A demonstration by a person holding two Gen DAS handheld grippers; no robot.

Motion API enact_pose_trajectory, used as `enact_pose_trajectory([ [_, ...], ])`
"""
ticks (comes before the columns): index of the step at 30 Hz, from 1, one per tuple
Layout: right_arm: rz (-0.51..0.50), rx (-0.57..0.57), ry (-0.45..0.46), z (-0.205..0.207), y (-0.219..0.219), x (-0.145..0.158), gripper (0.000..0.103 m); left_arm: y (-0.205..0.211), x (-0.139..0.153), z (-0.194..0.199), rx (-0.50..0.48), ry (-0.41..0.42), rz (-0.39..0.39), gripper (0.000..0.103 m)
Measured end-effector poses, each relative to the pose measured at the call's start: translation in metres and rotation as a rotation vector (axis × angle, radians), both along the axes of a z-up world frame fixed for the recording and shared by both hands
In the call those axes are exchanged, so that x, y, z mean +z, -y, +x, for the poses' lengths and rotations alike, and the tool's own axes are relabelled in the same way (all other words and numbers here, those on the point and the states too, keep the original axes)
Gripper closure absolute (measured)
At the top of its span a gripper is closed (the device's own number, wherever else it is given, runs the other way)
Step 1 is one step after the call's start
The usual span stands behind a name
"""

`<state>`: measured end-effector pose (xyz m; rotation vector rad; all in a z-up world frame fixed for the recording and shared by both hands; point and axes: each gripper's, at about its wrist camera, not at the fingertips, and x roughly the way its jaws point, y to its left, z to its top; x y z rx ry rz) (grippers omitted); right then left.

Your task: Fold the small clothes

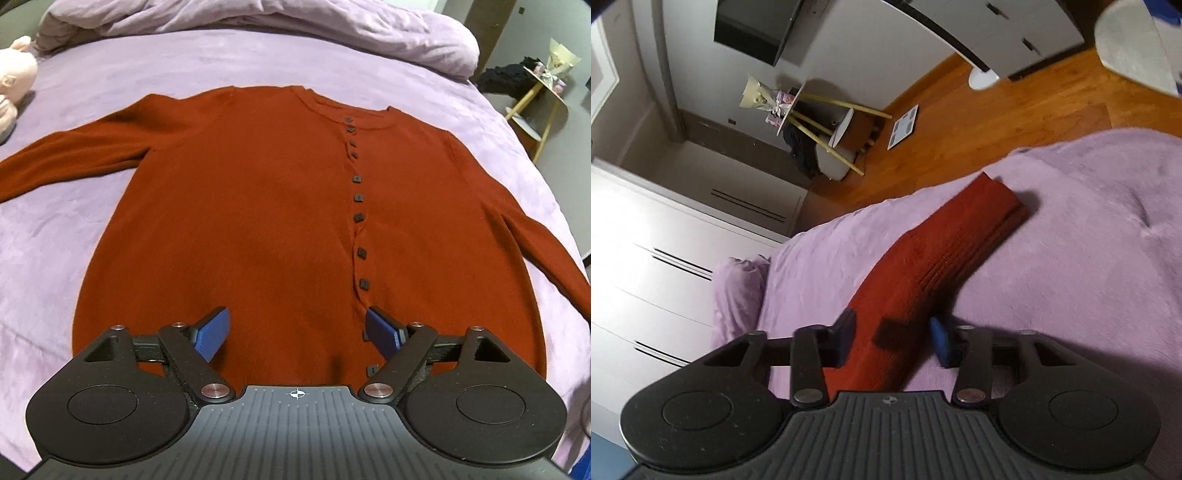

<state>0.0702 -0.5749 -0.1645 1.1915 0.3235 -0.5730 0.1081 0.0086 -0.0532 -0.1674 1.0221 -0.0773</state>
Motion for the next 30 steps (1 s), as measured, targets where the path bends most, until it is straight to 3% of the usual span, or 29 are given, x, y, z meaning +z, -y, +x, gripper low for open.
enact_pose_trajectory([
  [3, -0.110, 0.030, -0.033, 0.013, -0.014, 0.021, 0.093, 0.000, 0.002, 0.007, -0.028, 0.020, -0.004, 0.020],
  [5, -0.263, 0.154, 0.012, 0.034, -0.047, 0.055, 0.093, 0.002, 0.006, 0.014, -0.056, 0.041, -0.004, 0.021],
  [8, -0.381, 0.482, 0.185, 0.073, -0.122, 0.095, 0.093, 0.009, 0.014, 0.030, -0.094, 0.064, -0.058, 0.023],
  [11, -0.431, 0.825, 0.319, 0.098, -0.208, 0.109, 0.091, 0.017, 0.017, 0.051, -0.142, 0.080, -0.131, 0.029],
  [12, -0.429, 0.926, 0.338, 0.103, -0.235, 0.104, 0.082, 0.018, 0.017, 0.057, -0.155, 0.090, -0.148, 0.031],
  [13, -0.413, 0.994, 0.326, 0.108, -0.252, 0.097, 0.058, 0.018, 0.015, 0.064, -0.167, 0.098, -0.166, 0.033],
  [14, -0.393, 1.034, 0.295, 0.111, -0.265, 0.087, 0.047, 0.016, 0.012, 0.070, -0.163, 0.097, -0.185, 0.034],
  [18, -0.253, 0.966, 0.175, 0.108, -0.265, 0.047, 0.044, 0.000, -0.009, 0.093, -0.115, 0.040, -0.259, 0.043],
  [20, -0.204, 0.918, 0.119, 0.102, -0.250, 0.029, 0.046, -0.007, -0.020, 0.103, -0.100, 0.009, -0.267, 0.044],
  [22, -0.177, 0.901, 0.066, 0.099, -0.234, 0.014, 0.051, -0.014, -0.028, 0.112, -0.073, -0.020, -0.261, 0.052],
  [30, -0.119, 0.851, 0.040, 0.064, -0.208, 0.008, 0.051, -0.052, -0.047, 0.109, 0.036, -0.097, -0.302, 0.056],
])
